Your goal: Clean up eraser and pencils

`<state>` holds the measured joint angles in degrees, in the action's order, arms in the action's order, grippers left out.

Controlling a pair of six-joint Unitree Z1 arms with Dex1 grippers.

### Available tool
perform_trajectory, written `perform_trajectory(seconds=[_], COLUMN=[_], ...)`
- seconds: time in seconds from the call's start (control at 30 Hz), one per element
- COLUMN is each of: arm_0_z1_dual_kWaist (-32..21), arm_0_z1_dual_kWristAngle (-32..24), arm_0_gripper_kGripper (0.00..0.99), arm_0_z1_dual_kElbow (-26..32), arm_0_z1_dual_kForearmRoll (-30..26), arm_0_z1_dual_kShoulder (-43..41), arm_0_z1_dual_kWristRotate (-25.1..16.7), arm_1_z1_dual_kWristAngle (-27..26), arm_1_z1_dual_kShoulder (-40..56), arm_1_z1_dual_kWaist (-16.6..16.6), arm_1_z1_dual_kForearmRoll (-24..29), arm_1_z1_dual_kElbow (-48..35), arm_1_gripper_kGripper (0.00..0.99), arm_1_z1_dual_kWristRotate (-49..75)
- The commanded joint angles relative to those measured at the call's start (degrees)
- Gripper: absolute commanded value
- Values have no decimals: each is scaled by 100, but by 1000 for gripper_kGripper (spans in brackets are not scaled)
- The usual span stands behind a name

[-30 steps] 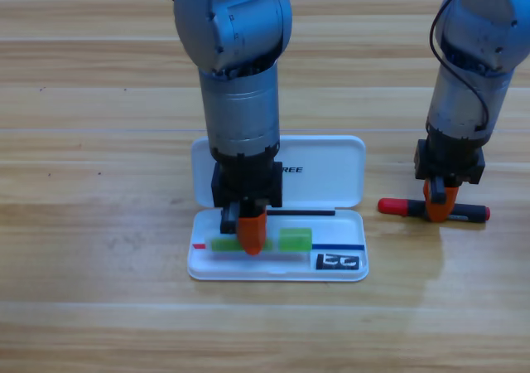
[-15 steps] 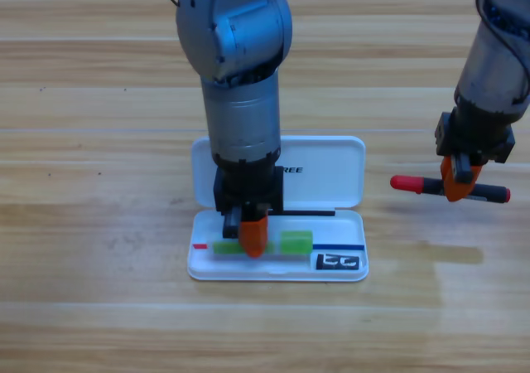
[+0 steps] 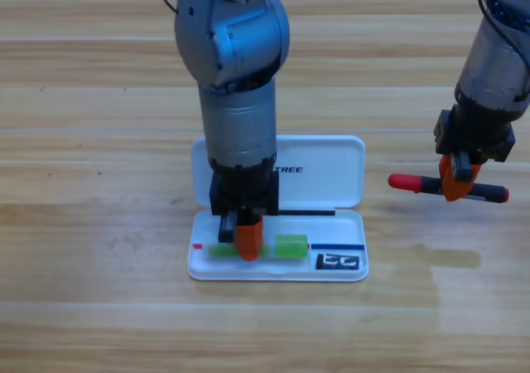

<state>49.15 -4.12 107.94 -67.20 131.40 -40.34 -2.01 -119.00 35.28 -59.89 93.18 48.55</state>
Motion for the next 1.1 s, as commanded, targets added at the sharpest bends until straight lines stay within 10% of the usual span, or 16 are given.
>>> perform_trajectory(seconds=[0.03, 0.1, 0.2, 0.27, 0.77, 1.1], arm_0_z1_dual_kWaist=[33, 24, 15, 7, -90, -1531], arm_0_z1_dual_kWristAngle=[43, 51, 51, 51, 95, -19], arm_0_gripper_kGripper=[0, 0, 831, 989, 990, 990], arm_0_z1_dual_kElbow=[-133, -142, -133, -115, -80, -344], arm_0_z1_dual_kForearmRoll=[66, 14, -74, -101, -426, -1015], arm_0_z1_dual_kShoulder=[176, 158, 149, 132, -747, -3146], arm_0_z1_dual_kWristRotate=[149, 149, 167, 175, 219, -132], arm_1_z1_dual_kWristAngle=[-27, -27, -71, -106, -387, -220], arm_1_z1_dual_kShoulder=[439, 500, 579, 641, 676, -554], arm_1_z1_dual_kWaist=[137, 172, 242, 295, 1121, 1639], arm_1_z1_dual_kForearmRoll=[-137, -173, -234, -269, -339, -489], arm_1_z1_dual_kElbow=[-195, -195, -195, -195, 104, 1290], arm_1_gripper_kGripper=[0, 0, 0, 0, 0, 0], arm_1_z1_dual_kWristRotate=[-3, -21, -30, -39, -91, -170])
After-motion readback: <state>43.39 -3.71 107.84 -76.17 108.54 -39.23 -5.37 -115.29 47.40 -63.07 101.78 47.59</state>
